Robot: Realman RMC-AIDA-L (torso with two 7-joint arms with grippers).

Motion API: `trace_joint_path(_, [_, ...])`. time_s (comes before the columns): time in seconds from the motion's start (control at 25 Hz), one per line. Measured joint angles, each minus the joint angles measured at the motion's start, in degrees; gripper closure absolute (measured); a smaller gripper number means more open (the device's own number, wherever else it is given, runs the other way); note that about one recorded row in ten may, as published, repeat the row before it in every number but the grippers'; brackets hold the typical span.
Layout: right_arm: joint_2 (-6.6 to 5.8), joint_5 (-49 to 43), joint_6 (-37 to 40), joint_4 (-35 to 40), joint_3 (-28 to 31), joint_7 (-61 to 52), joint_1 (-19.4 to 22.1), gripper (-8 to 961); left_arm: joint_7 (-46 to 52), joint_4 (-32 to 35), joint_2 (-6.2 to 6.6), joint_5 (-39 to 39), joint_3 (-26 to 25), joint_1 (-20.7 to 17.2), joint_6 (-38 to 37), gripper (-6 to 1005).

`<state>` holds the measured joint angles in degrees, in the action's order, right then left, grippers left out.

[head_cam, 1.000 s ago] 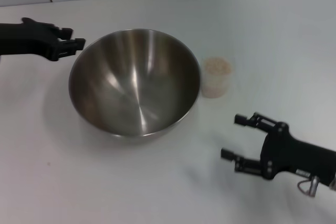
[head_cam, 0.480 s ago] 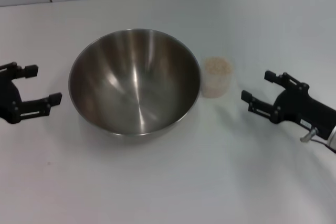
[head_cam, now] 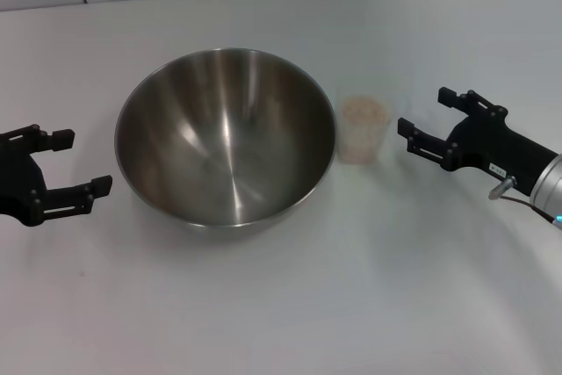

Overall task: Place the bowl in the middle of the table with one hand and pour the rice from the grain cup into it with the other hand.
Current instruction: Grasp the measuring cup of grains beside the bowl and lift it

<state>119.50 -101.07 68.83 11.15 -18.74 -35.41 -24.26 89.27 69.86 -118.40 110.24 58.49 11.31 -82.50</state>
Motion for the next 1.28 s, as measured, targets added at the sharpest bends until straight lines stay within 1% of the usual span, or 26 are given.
trace_joint_path(0.4, [0.03, 1.39, -2.41, 0.01, 0.10, 0.35, -1.50, 141, -0.03, -0.28, 0.09, 0.04, 0.72, 0.25, 0.00, 172])
trace_joint_path(0.48, [0.02, 2.29, -2.89, -0.03, 0.11, 1.53, -1.82, 142, -0.04, -0.28, 0.10, 0.04, 1.16, 0.25, 0.00, 172])
trace_joint_path(0.52, [0.02, 2.93, -3.32, -0.11, 0.11, 2.21, -2.03, 142, -0.06, -0.28, 0.16, 0.04, 2.18, 0.23, -0.02, 172])
trace_joint_path(0.68, [0.05, 4.33, -5.07, -0.56, -0.28, 3.07, -3.17, 142, -0.06, -0.27, 0.18, 0.03, 2.41, 0.23, -0.03, 172])
trace_joint_path(0.88, [0.06, 4.33, -5.22, -0.77, -0.13, 3.07, -3.92, 143, -0.07, 0.11, 0.19, 0.05, 2.62, 0.28, -0.04, 172])
trace_joint_path(1.28, [0.05, 4.40, -6.30, -3.58, -0.23, 5.63, -5.30, 144, -0.03, 0.28, 0.19, 0.07, 3.24, 0.66, -0.03, 172])
